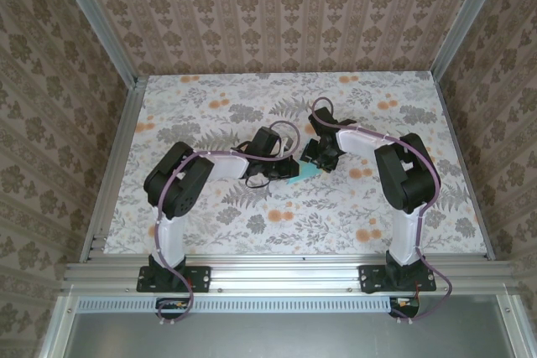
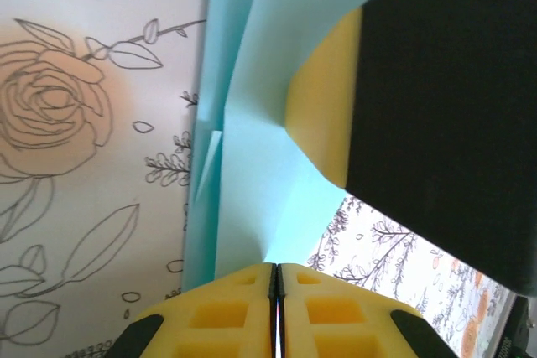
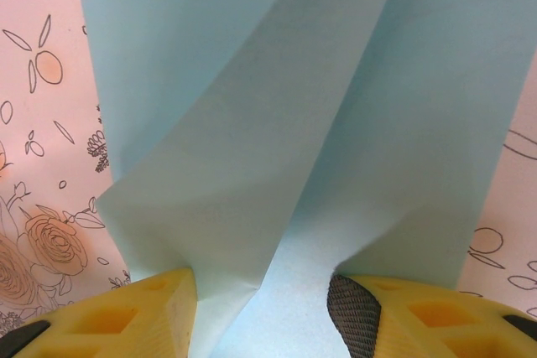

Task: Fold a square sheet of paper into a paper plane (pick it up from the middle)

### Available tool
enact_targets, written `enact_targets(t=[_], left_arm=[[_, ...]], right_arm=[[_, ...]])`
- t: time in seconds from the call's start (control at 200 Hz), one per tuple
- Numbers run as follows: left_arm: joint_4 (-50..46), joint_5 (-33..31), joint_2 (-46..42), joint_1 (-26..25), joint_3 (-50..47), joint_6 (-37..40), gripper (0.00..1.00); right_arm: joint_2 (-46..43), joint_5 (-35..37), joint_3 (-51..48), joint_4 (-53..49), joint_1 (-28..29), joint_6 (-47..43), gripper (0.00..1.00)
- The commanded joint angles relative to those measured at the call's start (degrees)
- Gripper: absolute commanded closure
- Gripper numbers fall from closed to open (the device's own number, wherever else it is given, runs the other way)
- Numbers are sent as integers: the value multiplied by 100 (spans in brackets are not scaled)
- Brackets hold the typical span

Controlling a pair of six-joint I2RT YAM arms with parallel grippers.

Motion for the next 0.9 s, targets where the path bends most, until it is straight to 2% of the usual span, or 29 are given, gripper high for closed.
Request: enact_targets(t=[0.0, 0.42, 0.725, 0.895], left_arm=[[-252, -189, 76, 10, 126, 161, 89], [-507, -326, 246, 5, 221, 226, 92], [-1255, -462, 347, -1, 376, 398, 96], [-1569, -446, 432, -3, 464, 482, 99]], right_arm=[[792, 723, -503, -703, -75, 73, 47], [795, 721, -515, -703, -69, 88, 46], [661, 654, -342, -762, -82, 30, 47], [189, 196, -193, -368, -166, -224, 45]])
